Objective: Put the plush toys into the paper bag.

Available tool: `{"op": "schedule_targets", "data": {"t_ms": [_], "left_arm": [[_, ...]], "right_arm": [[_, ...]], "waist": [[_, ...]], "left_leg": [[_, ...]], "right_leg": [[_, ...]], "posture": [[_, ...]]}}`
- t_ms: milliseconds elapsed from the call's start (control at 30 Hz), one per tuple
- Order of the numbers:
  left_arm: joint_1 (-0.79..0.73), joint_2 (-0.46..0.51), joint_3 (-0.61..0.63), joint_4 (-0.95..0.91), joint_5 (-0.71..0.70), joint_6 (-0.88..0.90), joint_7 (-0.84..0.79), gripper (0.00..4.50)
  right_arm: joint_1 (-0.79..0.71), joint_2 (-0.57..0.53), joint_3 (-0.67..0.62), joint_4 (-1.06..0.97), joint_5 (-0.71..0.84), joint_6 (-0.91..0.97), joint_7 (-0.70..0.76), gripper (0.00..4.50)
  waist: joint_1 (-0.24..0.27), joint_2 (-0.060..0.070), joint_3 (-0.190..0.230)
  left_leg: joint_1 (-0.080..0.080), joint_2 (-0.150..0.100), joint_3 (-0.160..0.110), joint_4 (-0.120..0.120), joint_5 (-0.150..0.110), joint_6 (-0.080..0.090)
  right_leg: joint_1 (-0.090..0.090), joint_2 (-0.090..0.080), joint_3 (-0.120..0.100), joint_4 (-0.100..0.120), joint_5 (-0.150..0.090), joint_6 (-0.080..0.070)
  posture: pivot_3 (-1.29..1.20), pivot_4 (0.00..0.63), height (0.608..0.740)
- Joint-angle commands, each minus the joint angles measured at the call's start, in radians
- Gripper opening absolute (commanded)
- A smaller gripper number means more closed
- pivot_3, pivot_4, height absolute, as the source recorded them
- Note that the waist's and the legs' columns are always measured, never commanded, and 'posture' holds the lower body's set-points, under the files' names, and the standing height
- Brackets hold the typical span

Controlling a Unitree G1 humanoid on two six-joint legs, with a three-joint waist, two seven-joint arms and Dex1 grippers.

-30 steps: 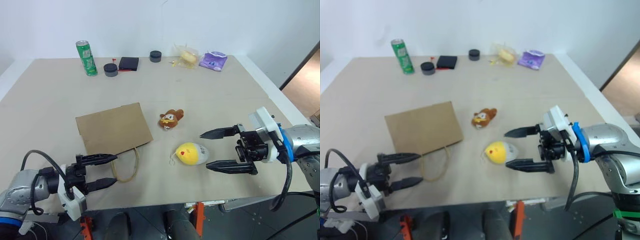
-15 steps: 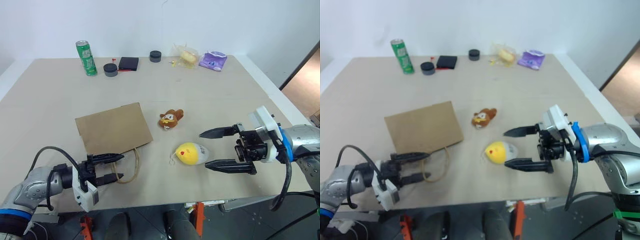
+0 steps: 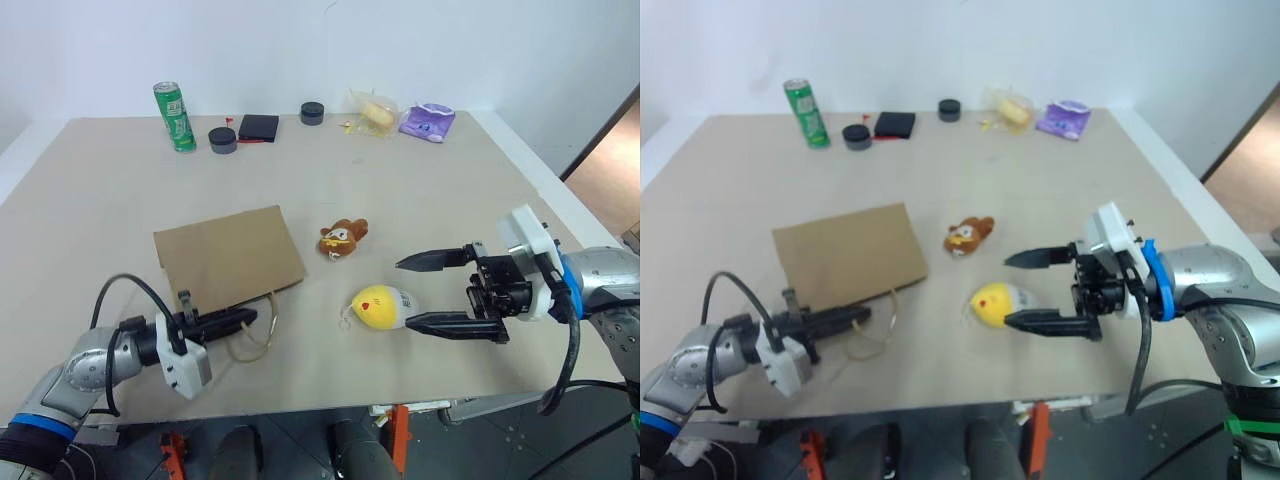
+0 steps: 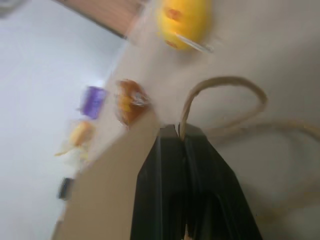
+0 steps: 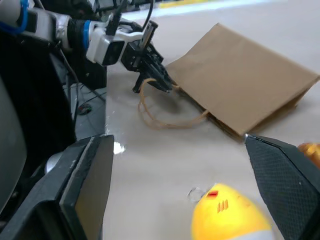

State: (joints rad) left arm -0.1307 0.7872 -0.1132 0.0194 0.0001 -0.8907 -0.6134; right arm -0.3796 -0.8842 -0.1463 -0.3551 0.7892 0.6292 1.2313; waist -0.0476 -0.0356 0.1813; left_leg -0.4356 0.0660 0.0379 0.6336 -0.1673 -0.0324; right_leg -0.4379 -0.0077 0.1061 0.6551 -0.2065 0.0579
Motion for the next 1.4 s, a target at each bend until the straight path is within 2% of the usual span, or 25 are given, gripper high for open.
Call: {"op": "schedule_targets", "data": {"t_ms": [33, 67, 133, 200, 233, 400, 567, 733, 900, 1133, 1400], "left_arm": [[-0.036, -0.022, 0.049, -0.138, -0.111, 0.128, 0.027, 0.0], [-0.047, -0.03, 0.058, -0.167, -0.121, 0.164, 0.034, 0.0], [-0.056, -0.041, 0.071, -0.208, -0.13, 0.216, 0.038, 0.0], [-0.053, -0.05, 0.082, -0.231, -0.131, 0.246, 0.032, 0.0], [-0.048, -0.056, 0.089, -0.239, -0.131, 0.26, 0.032, 0.0], [-0.029, -0.087, 0.129, -0.276, -0.128, 0.322, 0.049, 0.0], [-0.031, -0.106, 0.152, -0.293, -0.126, 0.372, 0.047, 0.0], [-0.03, -0.133, 0.149, -0.32, -0.118, 0.406, 0.052, 0.0], [-0.015, -0.157, 0.152, -0.349, -0.106, 0.435, 0.057, 0.0], [-0.049, -0.216, 0.219, -0.398, -0.103, 0.515, 0.15, 0.0], [-0.171, -0.237, 0.329, -0.409, -0.103, 0.624, 0.252, 0.0]], "right_arm": [[-0.023, 0.064, 0.034, -0.019, -0.007, 0.009, -0.094, 2.84], [-0.031, 0.115, 0.059, -0.003, -0.03, 0.003, -0.149, 2.13], [-0.042, 0.205, 0.102, 0.022, -0.068, -0.009, -0.239, 1.22], [-0.054, 0.282, 0.138, 0.046, -0.115, -0.015, -0.315, 0.1], [-0.059, 0.325, 0.163, 0.063, -0.146, -0.031, -0.35, 0.02], [-0.077, 0.514, 0.284, 0.175, -0.289, -0.098, -0.484, 0.02], [-0.101, 0.652, 0.329, 0.292, -0.361, -0.153, -0.547, 0.02], [-0.192, 0.803, 0.353, 0.446, -0.42, -0.199, -0.621, 0.02], [-0.267, 0.898, 0.383, 0.554, -0.486, -0.215, -0.669, 0.02], [-0.268, 0.916, 0.44, 0.635, -0.591, -0.086, -0.742, 0.02], [-0.249, 0.896, 0.454, 0.584, -0.62, 0.059, -0.761, 0.02]], "waist": [[0.0, 0.0, 0.0], [0.0, 0.0, 0.0], [-0.005, -0.001, -0.001], [-0.006, 0.0, 0.0], [-0.006, 0.0, 0.0], [-0.006, -0.001, -0.001], [-0.005, -0.001, -0.001], [-0.007, -0.002, -0.001], [-0.008, -0.002, -0.001], [-0.009, -0.003, -0.002], [-0.009, -0.01, -0.008]], "left_leg": [[0.0, 0.0, 0.0, 0.0, 0.0, 0.0], [0.0, 0.0, 0.0, 0.0, 0.0, 0.0], [0.0, 0.0, 0.0, 0.0, 0.0, 0.0], [0.001, 0.0, -0.001, 0.0, 0.0, 0.0], [0.0, 0.0, -0.001, 0.0, 0.0, 0.0], [-0.001, 0.0, -0.001, 0.0, 0.0, 0.001], [-0.001, 0.0, -0.001, 0.0, 0.001, 0.001], [-0.001, 0.0, -0.001, 0.0, 0.001, 0.001], [-0.001, 0.001, -0.002, 0.0, 0.001, 0.001], [-0.001, 0.001, -0.002, 0.0, 0.001, 0.001], [0.0, 0.001, -0.003, 0.0, 0.002, 0.002]], "right_leg": [[0.0, 0.0, 0.0, 0.0, 0.0, 0.0], [0.0, 0.0, 0.0, 0.0, 0.0, 0.0], [0.0, 0.001, 0.001, 0.0, 0.0, 0.0], [0.0, 0.002, 0.001, 0.0, 0.0, 0.0], [0.0, 0.002, 0.001, 0.001, 0.0, 0.0], [-0.001, 0.002, 0.001, 0.001, 0.0, 0.0], [-0.001, 0.002, 0.001, 0.001, 0.0, 0.0], [-0.001, 0.003, 0.001, 0.001, 0.001, 0.0], [-0.001, 0.004, 0.0, 0.001, 0.002, -0.002], [-0.001, 0.004, 0.001, 0.001, 0.002, -0.002], [0.0, 0.004, -0.001, 0.001, 0.003, -0.002]], "posture": [[0.0, 0.15, 0.74], [0.0, 0.15, 0.74], [0.0, 0.15, 0.74], [0.0, 0.15, 0.74], [0.0, 0.15, 0.74], [0.0, 0.15, 0.74], [0.0, 0.15, 0.74], [0.0, 0.15, 0.74], [0.0, 0.15, 0.74], [0.0, 0.15, 0.74], [0.0, 0.15, 0.74]]}}
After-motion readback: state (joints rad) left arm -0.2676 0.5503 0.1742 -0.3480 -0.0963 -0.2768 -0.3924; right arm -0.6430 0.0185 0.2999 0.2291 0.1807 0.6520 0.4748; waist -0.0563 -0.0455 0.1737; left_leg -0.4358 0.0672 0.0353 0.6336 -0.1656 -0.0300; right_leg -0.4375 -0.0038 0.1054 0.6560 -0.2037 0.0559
